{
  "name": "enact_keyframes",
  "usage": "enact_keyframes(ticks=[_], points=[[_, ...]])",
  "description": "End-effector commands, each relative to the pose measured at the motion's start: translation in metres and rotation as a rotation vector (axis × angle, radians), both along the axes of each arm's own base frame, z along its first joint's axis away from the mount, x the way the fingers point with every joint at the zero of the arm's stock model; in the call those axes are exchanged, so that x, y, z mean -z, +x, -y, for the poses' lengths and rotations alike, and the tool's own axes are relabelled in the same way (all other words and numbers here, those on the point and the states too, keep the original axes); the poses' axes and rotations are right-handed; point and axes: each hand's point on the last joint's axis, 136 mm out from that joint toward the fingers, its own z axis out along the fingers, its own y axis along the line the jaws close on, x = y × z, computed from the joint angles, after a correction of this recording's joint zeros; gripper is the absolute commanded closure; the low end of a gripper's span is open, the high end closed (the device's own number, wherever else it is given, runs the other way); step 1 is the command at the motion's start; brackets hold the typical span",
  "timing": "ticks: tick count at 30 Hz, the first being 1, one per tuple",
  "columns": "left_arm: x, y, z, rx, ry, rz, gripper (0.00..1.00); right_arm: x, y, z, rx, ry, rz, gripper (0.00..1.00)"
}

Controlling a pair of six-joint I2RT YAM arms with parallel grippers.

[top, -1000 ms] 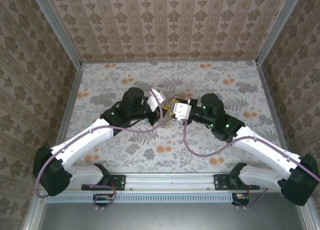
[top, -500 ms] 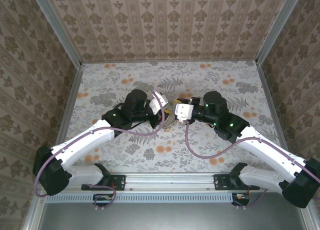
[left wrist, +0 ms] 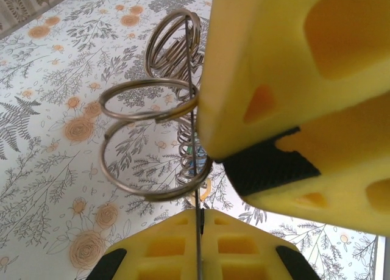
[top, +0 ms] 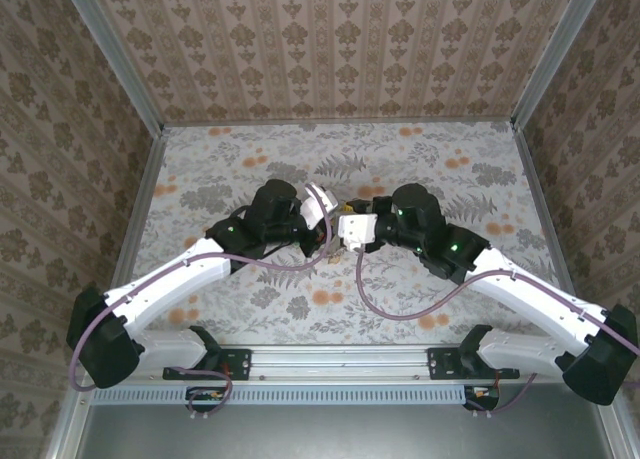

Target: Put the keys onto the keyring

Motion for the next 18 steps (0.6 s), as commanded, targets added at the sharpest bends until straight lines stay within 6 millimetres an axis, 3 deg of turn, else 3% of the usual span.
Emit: enact_keyframes(ticks=[1,12,18], points=[[-0.021,-0.010,0.012,0.071,-0.054,0.050,1.00,0.002,0.010,0.004,0.066,-0.034,0.000,0.79],[-0.021,-0.008,0.012,0.049,-0.067,0.036,1.00,-0.009,0.032,0.009,0.258,0.084,0.115,0.77],[-0.019,-0.008,0.013,0.039,-0.066,0.016,1.00,-0.009,0.037,0.012,0.312,0.045,0.198,0.78]])
